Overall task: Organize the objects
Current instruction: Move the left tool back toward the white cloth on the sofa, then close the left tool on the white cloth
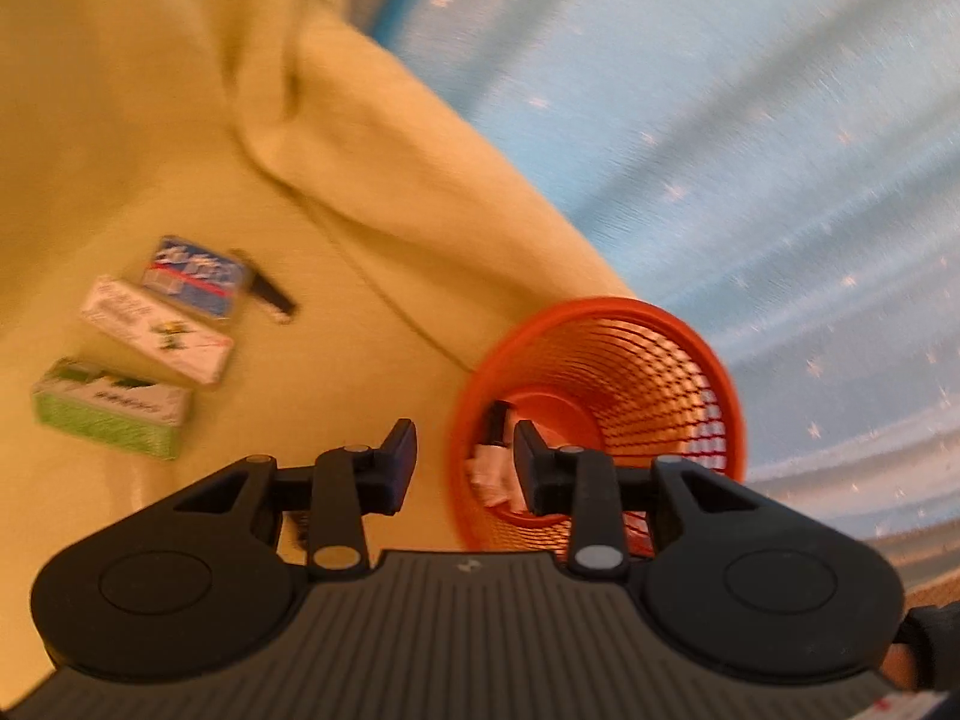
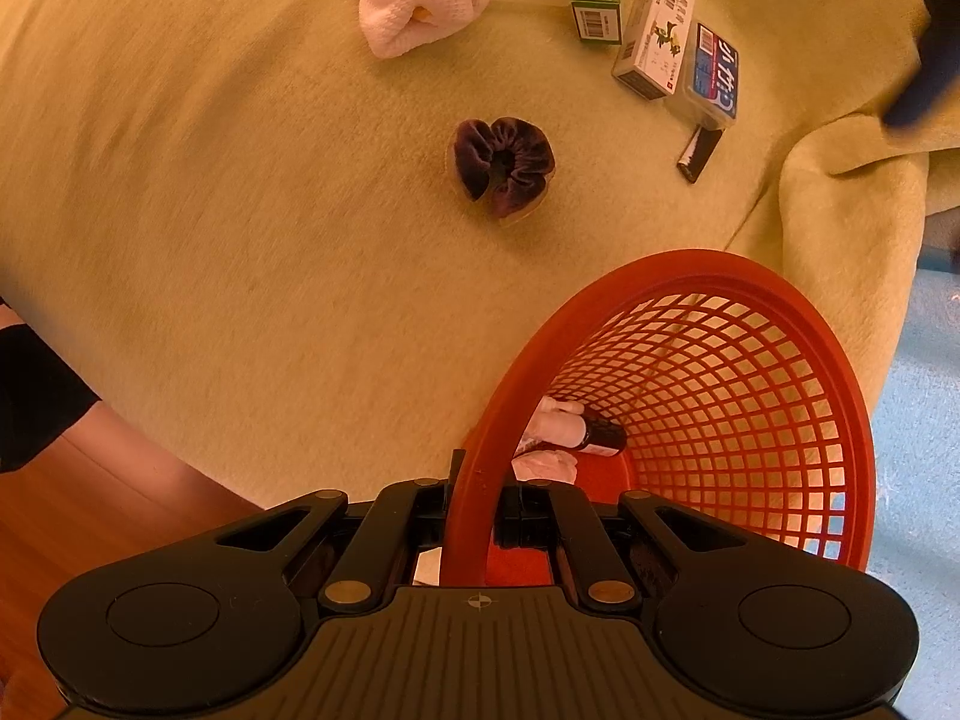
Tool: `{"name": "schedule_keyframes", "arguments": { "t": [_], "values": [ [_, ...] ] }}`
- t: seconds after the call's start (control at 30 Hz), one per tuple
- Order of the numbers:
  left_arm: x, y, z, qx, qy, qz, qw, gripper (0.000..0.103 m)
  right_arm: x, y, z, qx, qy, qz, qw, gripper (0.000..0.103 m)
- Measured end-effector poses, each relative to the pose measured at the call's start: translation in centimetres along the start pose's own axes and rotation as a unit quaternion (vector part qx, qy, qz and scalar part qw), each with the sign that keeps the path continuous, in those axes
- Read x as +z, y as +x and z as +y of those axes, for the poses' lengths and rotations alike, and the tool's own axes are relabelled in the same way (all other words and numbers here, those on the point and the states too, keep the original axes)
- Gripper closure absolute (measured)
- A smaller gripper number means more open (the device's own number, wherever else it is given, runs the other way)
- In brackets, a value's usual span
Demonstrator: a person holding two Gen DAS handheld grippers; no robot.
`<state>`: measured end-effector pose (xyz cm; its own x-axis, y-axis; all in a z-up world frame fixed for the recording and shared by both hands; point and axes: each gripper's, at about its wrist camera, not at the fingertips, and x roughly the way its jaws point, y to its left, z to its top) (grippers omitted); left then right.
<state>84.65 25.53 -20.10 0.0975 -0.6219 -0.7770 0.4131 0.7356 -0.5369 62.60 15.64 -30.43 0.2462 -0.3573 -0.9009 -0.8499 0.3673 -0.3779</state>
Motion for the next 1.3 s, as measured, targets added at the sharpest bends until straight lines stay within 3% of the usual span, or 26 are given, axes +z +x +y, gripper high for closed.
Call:
{"name": "schedule_keyframes", "arguments": {
  "t": [0.6, 1.0, 1.3],
  "values": [
    [-5.9, -2.6, 12.9, 0.131, -0.084, 0.01, 0.9878, 0.052, 0.1, 0.0, 0.2, -0.001, -0.004, 0.001, 1.0, 0.1],
    [-9.7, 0.8, 13.4, 0.143, -0.087, 0.025, 0.9855, 0.03, 0.1, 0.0, 0.5, -0.002, -0.006, 0.001, 1.0, 0.1],
    [-10.8, 4.5, 13.0, 0.157, -0.082, 0.031, 0.9837, 0.029, -0.1, 0.1, 0.7, -0.004, -0.009, -0.001, 1.0, 0.1]
  ]
}}
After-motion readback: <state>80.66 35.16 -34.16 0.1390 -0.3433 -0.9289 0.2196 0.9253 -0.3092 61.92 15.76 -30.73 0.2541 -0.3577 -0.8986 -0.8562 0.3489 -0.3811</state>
